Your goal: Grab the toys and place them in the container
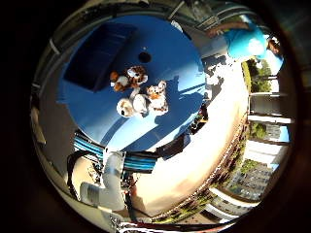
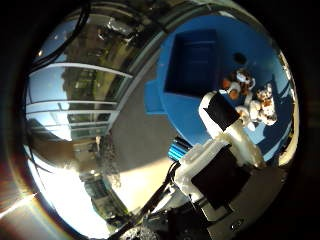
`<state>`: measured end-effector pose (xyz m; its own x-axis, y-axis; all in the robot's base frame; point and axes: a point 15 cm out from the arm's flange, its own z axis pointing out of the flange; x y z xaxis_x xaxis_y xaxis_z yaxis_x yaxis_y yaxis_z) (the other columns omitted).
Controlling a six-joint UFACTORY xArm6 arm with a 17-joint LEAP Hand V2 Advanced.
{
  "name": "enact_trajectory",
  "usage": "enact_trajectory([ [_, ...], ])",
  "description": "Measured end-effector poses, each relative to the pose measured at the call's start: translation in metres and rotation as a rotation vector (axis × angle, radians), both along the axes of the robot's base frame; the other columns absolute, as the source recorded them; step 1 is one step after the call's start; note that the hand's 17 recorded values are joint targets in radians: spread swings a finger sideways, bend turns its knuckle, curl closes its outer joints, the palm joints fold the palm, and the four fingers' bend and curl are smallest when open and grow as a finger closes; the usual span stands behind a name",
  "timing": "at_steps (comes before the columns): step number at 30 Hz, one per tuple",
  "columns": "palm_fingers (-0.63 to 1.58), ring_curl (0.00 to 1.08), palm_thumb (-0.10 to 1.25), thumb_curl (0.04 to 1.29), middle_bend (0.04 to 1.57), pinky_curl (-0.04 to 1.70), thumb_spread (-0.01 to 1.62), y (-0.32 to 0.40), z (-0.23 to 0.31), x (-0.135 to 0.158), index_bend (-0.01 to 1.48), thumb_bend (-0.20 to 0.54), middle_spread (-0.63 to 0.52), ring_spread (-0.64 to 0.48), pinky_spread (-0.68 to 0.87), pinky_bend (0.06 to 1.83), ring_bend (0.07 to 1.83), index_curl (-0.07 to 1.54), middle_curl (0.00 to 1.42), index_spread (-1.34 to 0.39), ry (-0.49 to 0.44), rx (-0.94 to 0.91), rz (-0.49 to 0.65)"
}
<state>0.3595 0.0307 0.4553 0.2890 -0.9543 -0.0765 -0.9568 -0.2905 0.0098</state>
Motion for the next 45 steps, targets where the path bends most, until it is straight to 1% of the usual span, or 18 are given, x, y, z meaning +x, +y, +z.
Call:
enact_trajectory([
  [5,0.19,0.30,0.72,0.37,0.16,0.28,1.23,-0.034,-0.008,0.018,0.18,-0.025,0.03,0.28,0.43,0.33,0.20,0.34,0.30,-0.19,0.064,-0.085,-0.095],
  [10,0.23,0.31,0.67,0.36,0.16,0.30,1.23,-0.061,-0.028,0.034,0.14,-0.034,0.05,0.30,0.46,0.43,0.24,0.32,0.29,-0.15,0.125,-0.100,-0.276],
  [13,0.25,0.33,0.60,0.35,0.18,0.32,1.23,-0.080,-0.047,0.043,0.11,-0.040,0.08,0.31,0.48,0.52,0.30,0.28,0.30,-0.09,0.168,-0.109,-0.393],
  [15,0.26,0.34,0.57,0.35,0.18,0.33,1.23,-0.092,-0.061,0.050,0.11,-0.036,0.09,0.32,0.49,0.57,0.35,0.26,0.30,-0.06,0.191,-0.113,-0.438],
  [19,0.27,0.35,0.55,0.35,0.19,0.33,1.22,-0.110,-0.084,0.063,0.11,-0.031,0.11,0.32,0.51,0.63,0.40,0.24,0.31,-0.03,0.199,-0.115,-0.508],
  [21,0.27,0.36,0.54,0.35,0.20,0.34,1.22,-0.114,-0.098,0.066,0.11,-0.028,0.11,0.32,0.51,0.66,0.43,0.22,0.33,-0.01,0.221,-0.117,-0.525],
  [24,0.25,0.36,0.54,0.35,0.21,0.34,1.22,-0.111,-0.126,0.059,0.12,-0.026,0.11,0.33,0.52,0.68,0.44,0.21,0.34,0.01,0.279,-0.124,-0.545],
  [29,0.24,0.36,0.52,0.35,0.22,0.33,1.21,-0.113,-0.182,0.067,0.13,-0.028,0.13,0.33,0.52,0.71,0.46,0.20,0.35,0.03,0.260,-0.123,-0.567],
  [30,0.24,0.36,0.52,0.35,0.22,0.33,1.21,-0.113,-0.207,0.063,0.13,-0.028,0.13,0.33,0.52,0.72,0.46,0.20,0.35,0.04,0.271,-0.127,-0.571],
  [33,0.24,0.35,0.52,0.35,0.22,0.32,1.20,-0.116,-0.236,0.059,0.14,-0.027,0.13,0.33,0.52,0.74,0.47,0.20,0.36,0.05,0.307,-0.131,-0.577],
  [36,0.23,0.35,0.52,0.35,0.22,0.32,1.18,-0.120,-0.260,0.061,0.13,-0.026,0.14,0.33,0.53,0.76,0.48,0.19,0.37,0.05,0.336,-0.133,-0.585],
  [39,0.22,0.35,0.52,0.35,0.22,0.32,1.17,-0.129,-0.274,0.069,0.13,-0.025,0.14,0.33,0.53,0.77,0.49,0.19,0.37,0.06,0.319,-0.129,-0.604],
  [43,0.21,0.35,0.53,0.35,0.21,0.31,1.17,-0.149,-0.283,0.088,0.13,-0.024,0.15,0.32,0.52,0.80,0.51,0.18,0.37,0.06,0.241,-0.116,-0.639],
  [45,0.21,0.35,0.53,0.35,0.21,0.31,1.16,-0.155,-0.290,0.085,0.13,-0.025,0.15,0.32,0.52,0.82,0.51,0.18,0.38,0.06,0.251,-0.115,-0.650],
])
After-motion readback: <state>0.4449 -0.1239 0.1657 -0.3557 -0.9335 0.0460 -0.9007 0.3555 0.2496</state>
